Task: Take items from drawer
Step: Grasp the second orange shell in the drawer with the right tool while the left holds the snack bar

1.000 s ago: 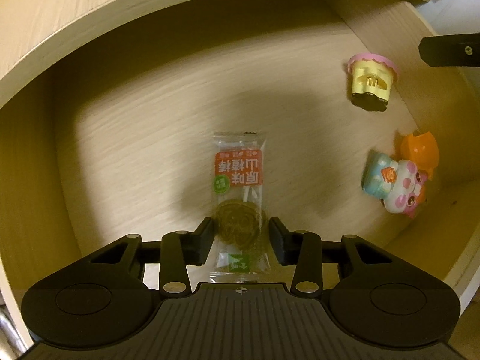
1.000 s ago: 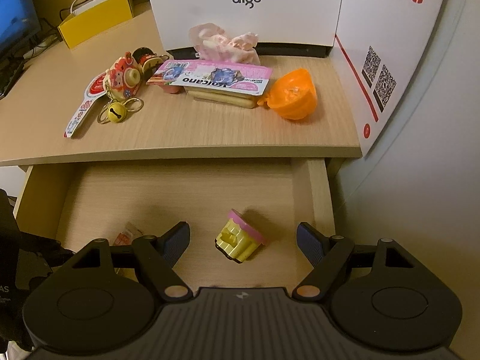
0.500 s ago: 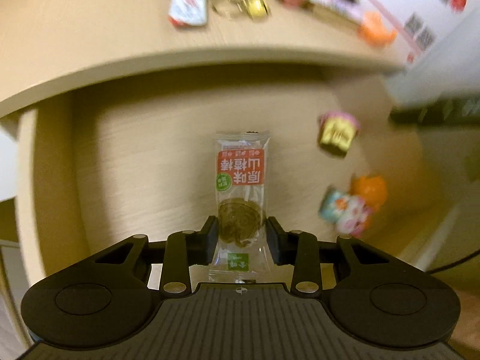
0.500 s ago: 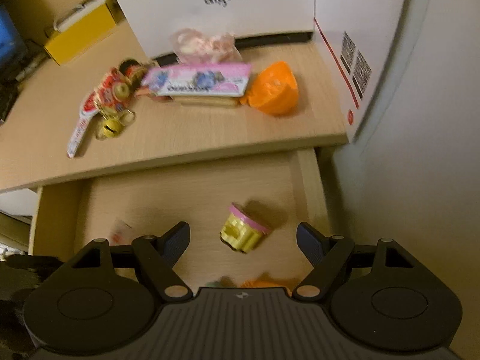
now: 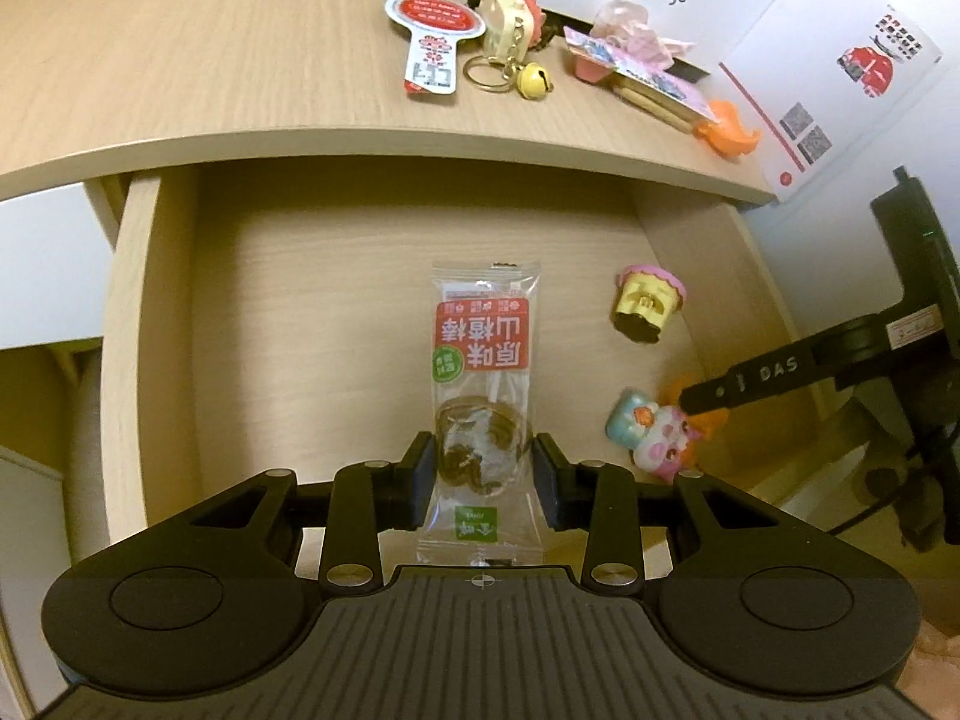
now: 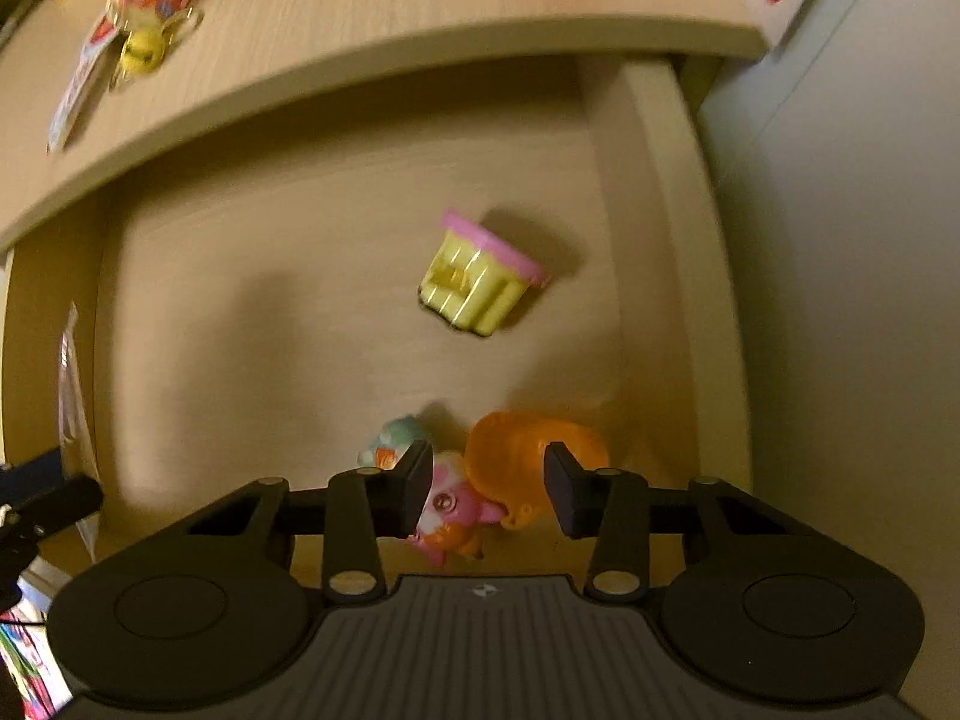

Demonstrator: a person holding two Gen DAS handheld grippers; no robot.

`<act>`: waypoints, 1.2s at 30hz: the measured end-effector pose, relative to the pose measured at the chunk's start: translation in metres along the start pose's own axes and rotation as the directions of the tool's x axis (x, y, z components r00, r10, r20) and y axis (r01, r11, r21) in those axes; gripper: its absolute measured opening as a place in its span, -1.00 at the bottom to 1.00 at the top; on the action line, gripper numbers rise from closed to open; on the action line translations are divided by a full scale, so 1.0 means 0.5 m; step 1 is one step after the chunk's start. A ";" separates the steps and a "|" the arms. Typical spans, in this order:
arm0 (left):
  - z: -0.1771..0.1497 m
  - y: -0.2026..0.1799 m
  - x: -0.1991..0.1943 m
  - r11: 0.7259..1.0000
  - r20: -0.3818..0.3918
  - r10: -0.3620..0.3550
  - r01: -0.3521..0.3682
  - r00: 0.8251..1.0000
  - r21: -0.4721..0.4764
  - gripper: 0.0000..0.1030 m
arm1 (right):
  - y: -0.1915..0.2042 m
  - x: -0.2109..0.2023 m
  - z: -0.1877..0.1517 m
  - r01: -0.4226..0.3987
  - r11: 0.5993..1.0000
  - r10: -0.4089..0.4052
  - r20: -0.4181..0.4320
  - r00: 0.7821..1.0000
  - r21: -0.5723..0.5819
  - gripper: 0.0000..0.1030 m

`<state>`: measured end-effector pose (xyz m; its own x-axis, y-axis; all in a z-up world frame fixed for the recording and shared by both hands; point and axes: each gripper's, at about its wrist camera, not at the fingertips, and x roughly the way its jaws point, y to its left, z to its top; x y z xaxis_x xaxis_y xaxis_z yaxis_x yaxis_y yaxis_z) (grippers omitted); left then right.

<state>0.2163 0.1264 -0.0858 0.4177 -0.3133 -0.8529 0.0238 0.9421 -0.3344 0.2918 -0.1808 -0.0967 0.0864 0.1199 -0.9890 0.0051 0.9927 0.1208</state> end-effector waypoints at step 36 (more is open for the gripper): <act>-0.017 -0.021 0.008 0.998 -0.059 0.056 -0.056 0.997 0.004 -0.25 | 0.022 0.013 -0.006 -0.085 0.996 0.085 0.051 0.995 0.004 -0.87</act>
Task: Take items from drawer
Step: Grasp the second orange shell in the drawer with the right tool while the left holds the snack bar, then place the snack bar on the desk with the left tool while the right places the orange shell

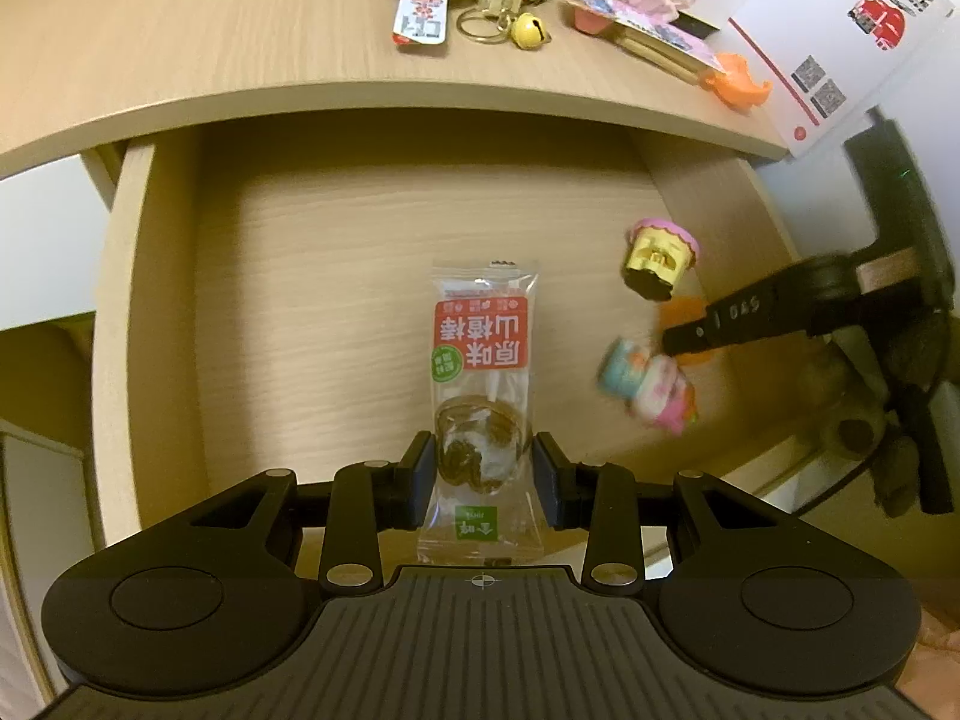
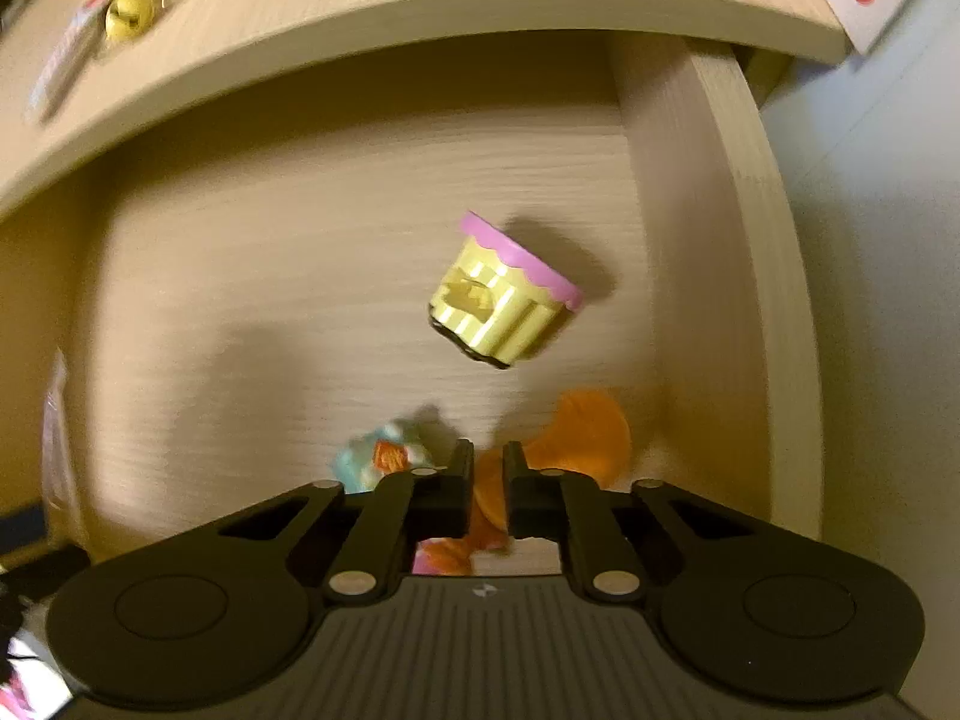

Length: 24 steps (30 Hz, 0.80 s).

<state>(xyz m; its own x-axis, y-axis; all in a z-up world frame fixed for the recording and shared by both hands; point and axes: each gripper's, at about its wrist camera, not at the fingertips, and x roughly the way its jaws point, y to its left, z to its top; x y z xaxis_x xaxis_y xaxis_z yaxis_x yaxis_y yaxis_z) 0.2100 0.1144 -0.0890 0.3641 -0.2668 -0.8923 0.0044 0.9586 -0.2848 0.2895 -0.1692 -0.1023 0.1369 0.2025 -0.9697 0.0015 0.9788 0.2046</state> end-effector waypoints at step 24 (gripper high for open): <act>-0.008 0.022 -0.018 0.998 0.030 0.022 -0.020 0.999 -0.067 -0.25 | 0.058 0.022 0.044 -0.060 0.997 0.059 -0.033 0.998 -0.052 0.39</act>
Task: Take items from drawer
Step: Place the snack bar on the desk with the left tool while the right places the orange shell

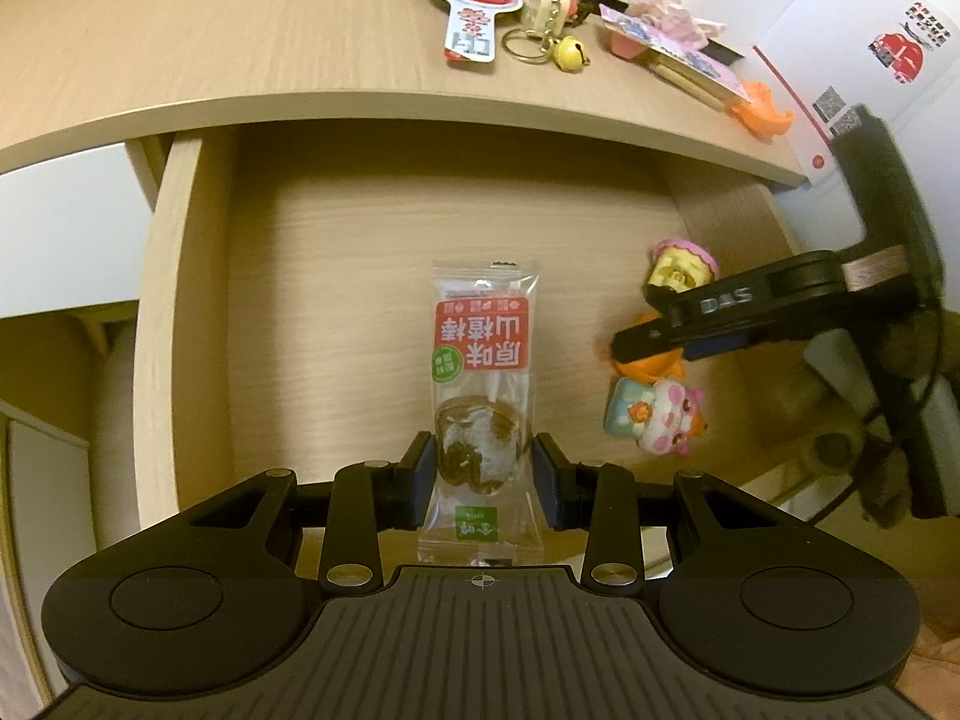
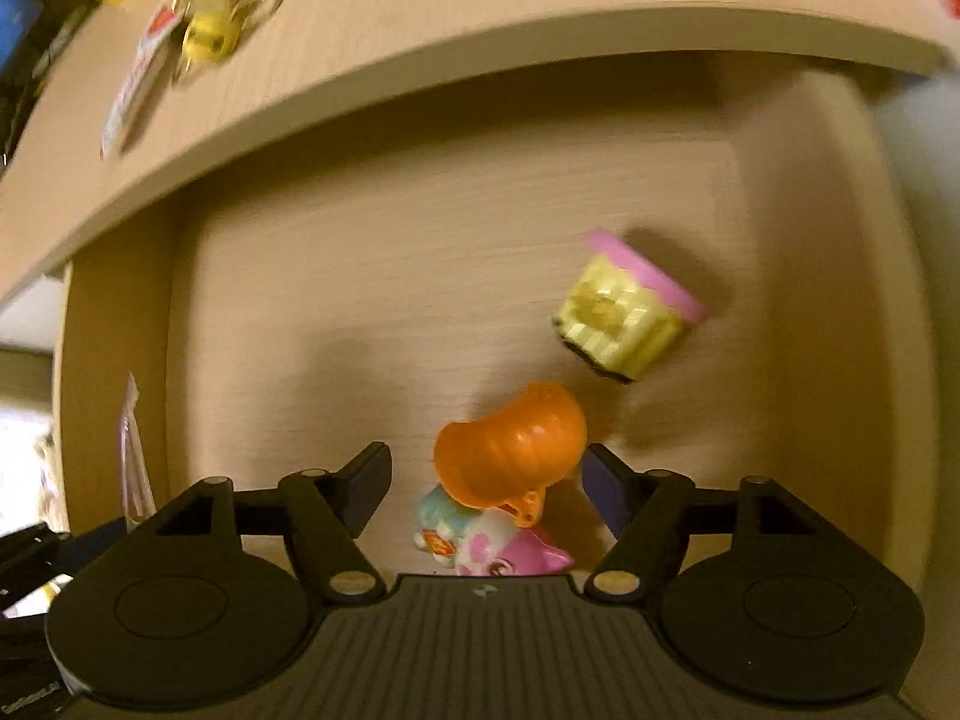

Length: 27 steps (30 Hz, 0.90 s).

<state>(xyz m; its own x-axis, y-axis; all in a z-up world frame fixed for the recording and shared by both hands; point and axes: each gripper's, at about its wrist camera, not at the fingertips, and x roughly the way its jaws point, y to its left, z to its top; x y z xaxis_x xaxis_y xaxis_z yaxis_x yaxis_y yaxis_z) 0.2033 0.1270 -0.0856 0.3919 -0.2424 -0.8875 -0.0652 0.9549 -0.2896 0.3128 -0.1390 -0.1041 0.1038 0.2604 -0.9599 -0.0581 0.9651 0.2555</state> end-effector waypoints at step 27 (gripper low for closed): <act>0.226 -0.112 -0.145 0.982 0.362 -0.100 0.033 0.927 0.186 -0.25 | 0.015 -0.391 -0.029 -0.021 0.999 0.036 0.559 0.828 -0.034 0.11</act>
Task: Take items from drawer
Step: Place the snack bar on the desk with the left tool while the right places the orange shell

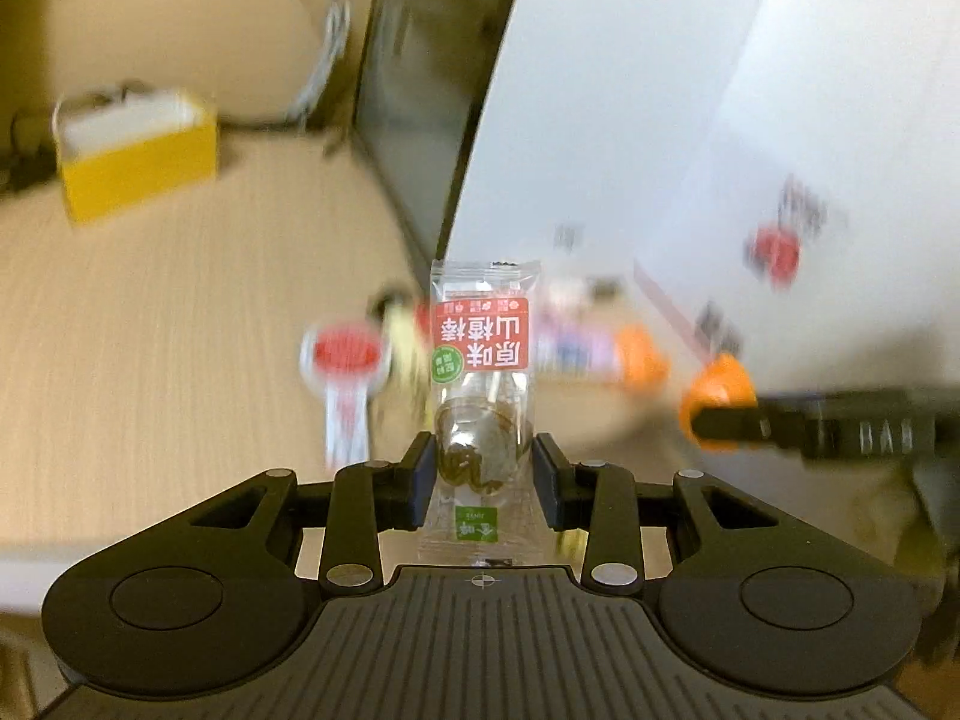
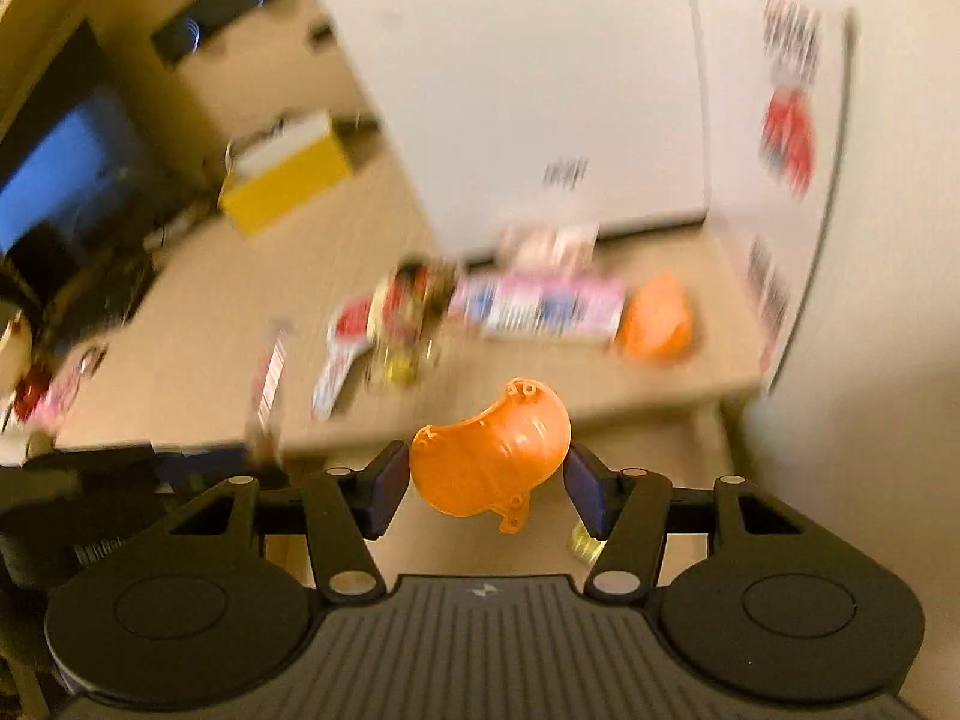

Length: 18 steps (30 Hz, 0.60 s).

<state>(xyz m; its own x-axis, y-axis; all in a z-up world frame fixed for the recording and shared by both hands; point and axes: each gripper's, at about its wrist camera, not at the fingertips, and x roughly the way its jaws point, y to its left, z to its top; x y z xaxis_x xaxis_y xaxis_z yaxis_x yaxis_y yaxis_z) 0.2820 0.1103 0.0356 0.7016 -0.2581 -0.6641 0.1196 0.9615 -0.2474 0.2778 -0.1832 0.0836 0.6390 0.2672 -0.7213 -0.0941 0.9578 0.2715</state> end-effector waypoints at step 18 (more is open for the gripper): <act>0.047 0.000 0.243 0.985 -0.134 0.174 -0.174 0.976 0.013 -0.18 | -0.072 0.080 -0.042 0.082 0.997 -0.081 -0.080 0.993 0.006 0.11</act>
<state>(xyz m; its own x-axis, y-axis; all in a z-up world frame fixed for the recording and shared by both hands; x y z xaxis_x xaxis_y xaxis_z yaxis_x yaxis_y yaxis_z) 0.3840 0.0814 -0.0285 0.6114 -0.0972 -0.7854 0.0048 0.9929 -0.1191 0.2904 -0.2047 0.0315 0.5813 0.1958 -0.7898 -0.0369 0.9760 0.2148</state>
